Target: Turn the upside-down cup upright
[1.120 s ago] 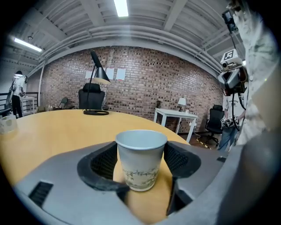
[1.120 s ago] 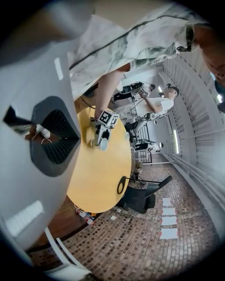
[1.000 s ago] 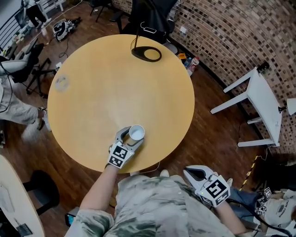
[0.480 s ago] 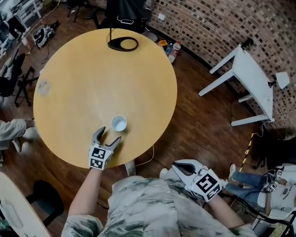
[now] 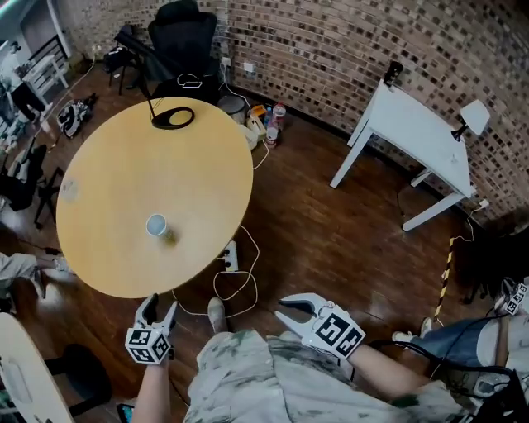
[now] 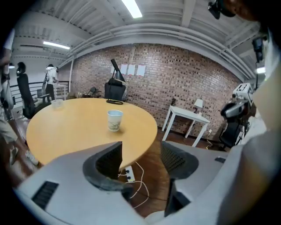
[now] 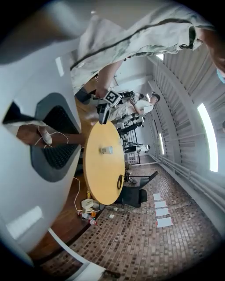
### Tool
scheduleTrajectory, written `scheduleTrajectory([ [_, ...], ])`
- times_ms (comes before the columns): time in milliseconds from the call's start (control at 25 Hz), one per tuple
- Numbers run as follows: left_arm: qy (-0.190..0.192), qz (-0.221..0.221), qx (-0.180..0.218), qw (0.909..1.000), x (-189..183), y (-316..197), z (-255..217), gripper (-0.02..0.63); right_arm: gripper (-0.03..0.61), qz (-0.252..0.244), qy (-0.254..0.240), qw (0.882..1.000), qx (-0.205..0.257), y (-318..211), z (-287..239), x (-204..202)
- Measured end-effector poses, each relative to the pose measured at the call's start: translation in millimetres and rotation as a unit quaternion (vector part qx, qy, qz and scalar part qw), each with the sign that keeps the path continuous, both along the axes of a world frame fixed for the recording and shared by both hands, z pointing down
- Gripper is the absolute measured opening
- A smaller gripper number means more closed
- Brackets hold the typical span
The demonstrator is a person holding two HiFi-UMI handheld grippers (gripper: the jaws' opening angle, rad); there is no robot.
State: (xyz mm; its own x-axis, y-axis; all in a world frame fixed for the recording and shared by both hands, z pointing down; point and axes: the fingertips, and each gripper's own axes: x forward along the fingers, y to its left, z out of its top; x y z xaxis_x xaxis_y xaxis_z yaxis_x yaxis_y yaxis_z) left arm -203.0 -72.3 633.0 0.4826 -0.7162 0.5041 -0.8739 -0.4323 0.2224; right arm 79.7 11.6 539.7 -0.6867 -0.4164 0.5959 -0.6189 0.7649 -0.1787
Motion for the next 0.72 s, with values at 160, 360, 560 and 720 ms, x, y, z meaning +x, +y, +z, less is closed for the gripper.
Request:
scheduleTrajectory([
  [160, 0.038, -0.03, -0.006, 0.9988, 56.5, 97.0, -34.8, 0.272, 0.075, -0.038, -0.004, 0.999, -0.028, 71.0, 16.0, 45.8],
  [360, 0.04, 0.006, -0.013, 0.9991, 102.7, 195.6, -79.6, 0.262, 0.077, -0.077, -0.029, 0.996, -0.029, 128.2, 3.5, 54.7],
  [560, 0.07, 0.031, -0.006, 0.997, 137.2, 259.0, -106.7, 0.239, 0.077, -0.089, -0.053, 0.995, -0.014, 169.5, -3.7, 47.9],
  [720, 0.076, 0.068, 0.022, 0.9946, 155.5, 304.1, -133.1, 0.241, 0.089, -0.096, -0.048, 0.994, 0.005, 214.4, -16.3, 32.8],
])
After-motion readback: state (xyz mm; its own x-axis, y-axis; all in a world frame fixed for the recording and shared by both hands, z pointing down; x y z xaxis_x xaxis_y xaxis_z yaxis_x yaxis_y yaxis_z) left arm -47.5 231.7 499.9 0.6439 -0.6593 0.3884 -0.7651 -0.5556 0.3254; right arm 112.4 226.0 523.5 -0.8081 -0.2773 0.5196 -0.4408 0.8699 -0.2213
